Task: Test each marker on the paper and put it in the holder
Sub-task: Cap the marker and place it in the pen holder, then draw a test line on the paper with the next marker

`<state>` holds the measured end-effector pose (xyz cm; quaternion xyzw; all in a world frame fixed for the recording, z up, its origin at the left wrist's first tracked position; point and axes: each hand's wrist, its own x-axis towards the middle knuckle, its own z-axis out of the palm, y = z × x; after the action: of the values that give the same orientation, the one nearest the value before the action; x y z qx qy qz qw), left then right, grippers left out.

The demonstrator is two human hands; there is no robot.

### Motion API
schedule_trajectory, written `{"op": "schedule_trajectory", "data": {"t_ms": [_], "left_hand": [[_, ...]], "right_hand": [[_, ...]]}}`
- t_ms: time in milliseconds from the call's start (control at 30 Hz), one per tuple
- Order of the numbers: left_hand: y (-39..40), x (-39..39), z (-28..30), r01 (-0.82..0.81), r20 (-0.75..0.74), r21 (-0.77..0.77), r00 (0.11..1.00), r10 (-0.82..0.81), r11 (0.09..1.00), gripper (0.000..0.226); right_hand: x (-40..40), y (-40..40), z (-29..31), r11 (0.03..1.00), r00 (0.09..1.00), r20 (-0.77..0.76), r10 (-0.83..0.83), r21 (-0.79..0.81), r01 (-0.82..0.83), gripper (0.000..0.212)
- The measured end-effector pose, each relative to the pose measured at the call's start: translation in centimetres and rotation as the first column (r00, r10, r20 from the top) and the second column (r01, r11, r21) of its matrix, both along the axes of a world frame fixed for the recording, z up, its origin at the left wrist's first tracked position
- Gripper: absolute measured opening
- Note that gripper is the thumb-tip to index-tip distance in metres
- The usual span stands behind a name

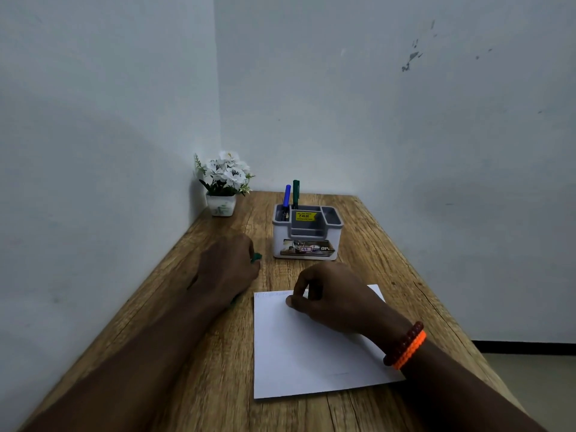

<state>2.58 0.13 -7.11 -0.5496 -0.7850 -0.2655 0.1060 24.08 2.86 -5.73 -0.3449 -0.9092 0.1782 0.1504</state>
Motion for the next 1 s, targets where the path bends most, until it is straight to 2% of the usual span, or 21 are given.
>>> {"op": "schedule_trajectory", "data": {"t_ms": [100,233,300,400,500,600,667,733,867,1000], "left_hand": [[0.1,-0.6,0.8,0.052,0.135,0.074,0.989,-0.062,0.996,0.022],[-1.0,-1.3,3.2,0.057,0.393,0.325,0.900,-0.189,0.944,0.015],[-1.2,-1.4,3.7,0.057,0.571,0.389,0.768,-0.290,0.919,0.013],[-1.0,-1.0,3.7,0.098,0.767,0.416,0.495,-0.407,0.904,0.015],[-0.8,0.7,3.1,0.216,0.843,0.442,0.231,-0.486,0.870,0.022],[-0.9,2.8,2.5,0.324,0.844,0.486,0.068,-0.533,0.812,0.026],[-0.9,3.6,2.1,0.378,0.840,0.490,0.037,-0.542,0.785,0.025],[-0.9,3.7,1.9,0.414,0.835,0.476,0.065,-0.546,0.776,0.024],[-1.1,3.8,1.6,0.414,0.829,0.464,0.109,-0.549,0.783,0.022],[-1.2,4.2,1.4,0.389,0.834,0.462,0.115,-0.539,0.797,0.021]], "right_hand": [[0.1,-0.1,0.3,1.000,1.000,-0.010,-0.002,0.021,0.002,0.022],[0.4,-0.2,0.4,0.998,0.988,-0.148,-0.038,0.042,0.044,0.015],[0.4,-0.1,0.4,0.997,0.958,-0.275,-0.077,-0.032,0.071,0.014],[0.4,-0.4,0.7,0.966,0.868,-0.472,-0.157,-0.254,0.037,0.019],[0.4,-0.6,1.0,0.905,0.774,-0.590,-0.230,-0.423,-0.053,0.022],[0.1,-0.9,1.1,0.822,0.717,-0.632,-0.292,-0.549,-0.149,0.029],[0.0,-1.0,1.2,0.755,0.687,-0.644,-0.336,-0.621,-0.213,0.031],[0.1,-1.0,1.4,0.710,0.663,-0.655,-0.362,-0.654,-0.259,0.033],[0.4,-0.7,1.1,0.785,0.672,-0.645,-0.365,-0.601,-0.150,0.029],[0.4,-0.5,0.8,0.801,0.659,-0.633,-0.406,-0.594,-0.077,0.028]]}}
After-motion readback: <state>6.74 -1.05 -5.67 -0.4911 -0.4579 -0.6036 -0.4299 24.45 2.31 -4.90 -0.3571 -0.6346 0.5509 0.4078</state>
